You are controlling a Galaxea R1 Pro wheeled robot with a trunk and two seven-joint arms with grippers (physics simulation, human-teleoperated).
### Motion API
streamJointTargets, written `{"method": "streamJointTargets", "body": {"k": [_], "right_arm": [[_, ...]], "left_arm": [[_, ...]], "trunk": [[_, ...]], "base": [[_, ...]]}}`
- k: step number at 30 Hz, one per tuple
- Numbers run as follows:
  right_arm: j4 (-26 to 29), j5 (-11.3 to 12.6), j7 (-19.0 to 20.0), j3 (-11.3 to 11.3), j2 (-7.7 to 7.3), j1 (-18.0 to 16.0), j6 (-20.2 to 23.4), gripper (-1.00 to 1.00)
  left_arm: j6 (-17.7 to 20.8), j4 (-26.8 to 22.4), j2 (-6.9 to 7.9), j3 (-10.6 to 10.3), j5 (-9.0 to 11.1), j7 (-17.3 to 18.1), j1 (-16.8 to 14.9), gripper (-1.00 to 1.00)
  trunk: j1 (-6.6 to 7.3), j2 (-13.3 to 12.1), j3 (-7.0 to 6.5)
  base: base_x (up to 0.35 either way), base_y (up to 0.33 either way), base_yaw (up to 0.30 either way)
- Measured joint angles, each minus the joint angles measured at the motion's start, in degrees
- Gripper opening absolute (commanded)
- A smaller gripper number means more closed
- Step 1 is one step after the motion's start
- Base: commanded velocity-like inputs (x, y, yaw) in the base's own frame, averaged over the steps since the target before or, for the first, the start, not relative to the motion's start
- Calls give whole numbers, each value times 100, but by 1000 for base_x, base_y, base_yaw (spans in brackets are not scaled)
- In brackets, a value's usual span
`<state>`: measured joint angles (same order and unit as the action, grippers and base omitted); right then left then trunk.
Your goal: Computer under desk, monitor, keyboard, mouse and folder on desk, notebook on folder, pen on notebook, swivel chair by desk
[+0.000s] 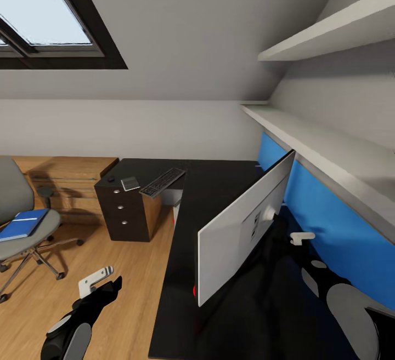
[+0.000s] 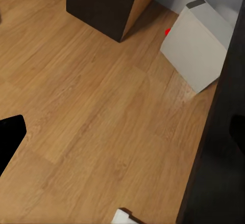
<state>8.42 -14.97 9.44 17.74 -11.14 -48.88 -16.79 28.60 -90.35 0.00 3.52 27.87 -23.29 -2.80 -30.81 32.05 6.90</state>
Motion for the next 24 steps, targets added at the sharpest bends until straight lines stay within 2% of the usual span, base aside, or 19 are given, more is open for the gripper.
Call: {"method": "streamJointTargets", "body": {"k": [11, 16, 24], "right_arm": [[-1, -8, 0, 2, -2, 0, -11, -100], [1, 4, 0, -4, -8, 0, -8, -100], [-2, -6, 7, -2, -9, 0, -10, -100]], "left_arm": [[-4, 0, 0, 0, 0, 0, -3, 100], [-5, 1, 0, 0, 0, 1, 0, 100], [-4, 0, 0, 0, 0, 0, 0, 100]], "trunk": [[0, 0, 0], [0, 0, 0], [0, 1, 0]], "base": [[0, -1, 0], [0, -127, 0], [10, -25, 0]]}}
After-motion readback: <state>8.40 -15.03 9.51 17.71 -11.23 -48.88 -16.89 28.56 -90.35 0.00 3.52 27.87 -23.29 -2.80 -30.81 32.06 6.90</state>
